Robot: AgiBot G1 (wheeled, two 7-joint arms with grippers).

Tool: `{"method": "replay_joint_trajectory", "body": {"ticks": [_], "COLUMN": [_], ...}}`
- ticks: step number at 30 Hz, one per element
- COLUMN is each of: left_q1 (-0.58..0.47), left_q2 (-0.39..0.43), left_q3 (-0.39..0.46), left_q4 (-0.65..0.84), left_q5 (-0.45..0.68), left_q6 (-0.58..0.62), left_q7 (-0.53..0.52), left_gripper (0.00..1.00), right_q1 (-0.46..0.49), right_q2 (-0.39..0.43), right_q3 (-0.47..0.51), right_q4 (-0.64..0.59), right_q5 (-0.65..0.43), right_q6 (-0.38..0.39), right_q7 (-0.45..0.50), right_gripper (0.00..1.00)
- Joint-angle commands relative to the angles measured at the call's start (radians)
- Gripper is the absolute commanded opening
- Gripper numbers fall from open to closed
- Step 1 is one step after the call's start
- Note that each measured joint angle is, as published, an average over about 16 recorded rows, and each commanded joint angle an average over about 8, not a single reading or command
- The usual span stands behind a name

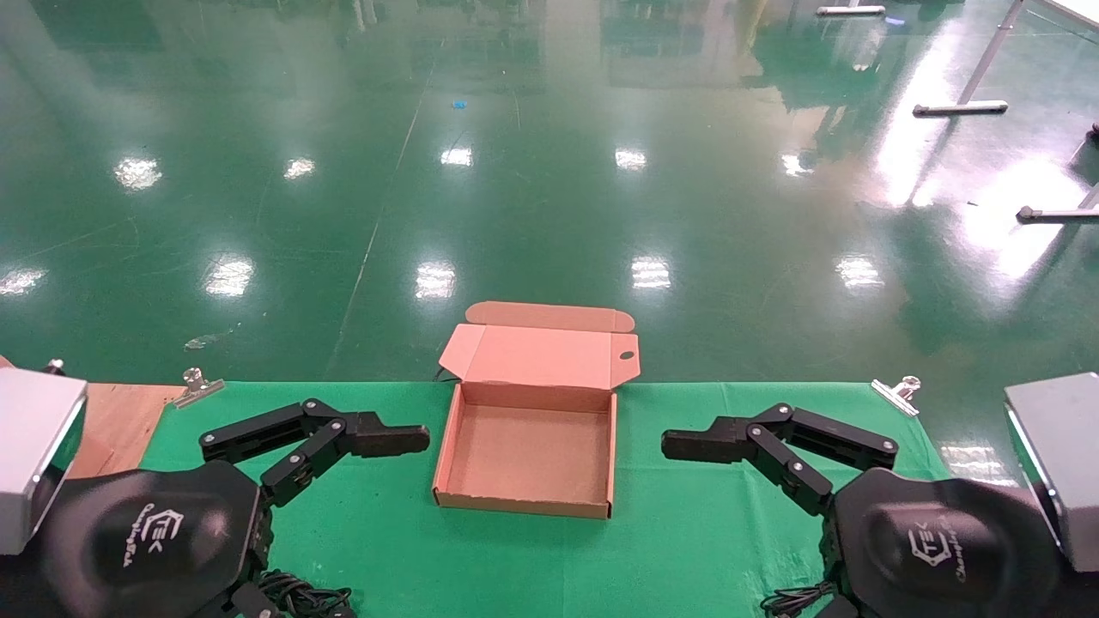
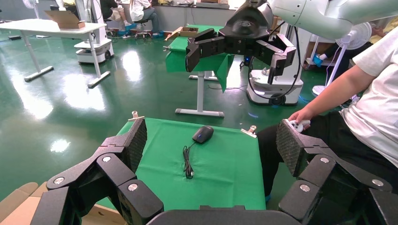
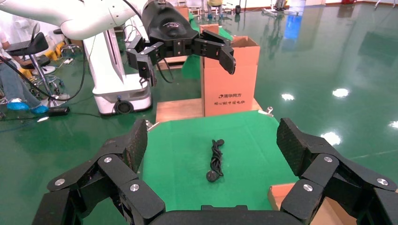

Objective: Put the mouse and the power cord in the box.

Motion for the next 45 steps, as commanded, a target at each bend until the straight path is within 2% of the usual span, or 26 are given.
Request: {"method": "replay_joint_trajectory", "body": {"ticks": [1, 40, 45], "left_q1": [0.0, 0.0, -0.001], "left_q2": [0.0, 0.0, -0.011], "left_q3": [0.0, 0.002, 0.017], "left_q4": [0.0, 0.0, 0.0], "left_q5": [0.0, 0.001, 0.037], "left_q6": [0.0, -0.001, 0.01], "left_q7": [0.0, 0.0, -0.004], "left_gripper": [1.0, 1.0, 1.0], "right_q1": [0.0, 0.0, 0.01], "right_q2": [0.0, 0.0, -0.003], "right_q3": [0.0, 0.0, -0.009], "right_q4": [0.0, 0.0, 0.007], "right_q5": [0.0, 0.0, -0.028], "right_q6": [0.0, 0.0, -0.007], "right_q7": [0.0, 0.0, -0.018], "right_gripper": [1.0, 1.0, 1.0]}}
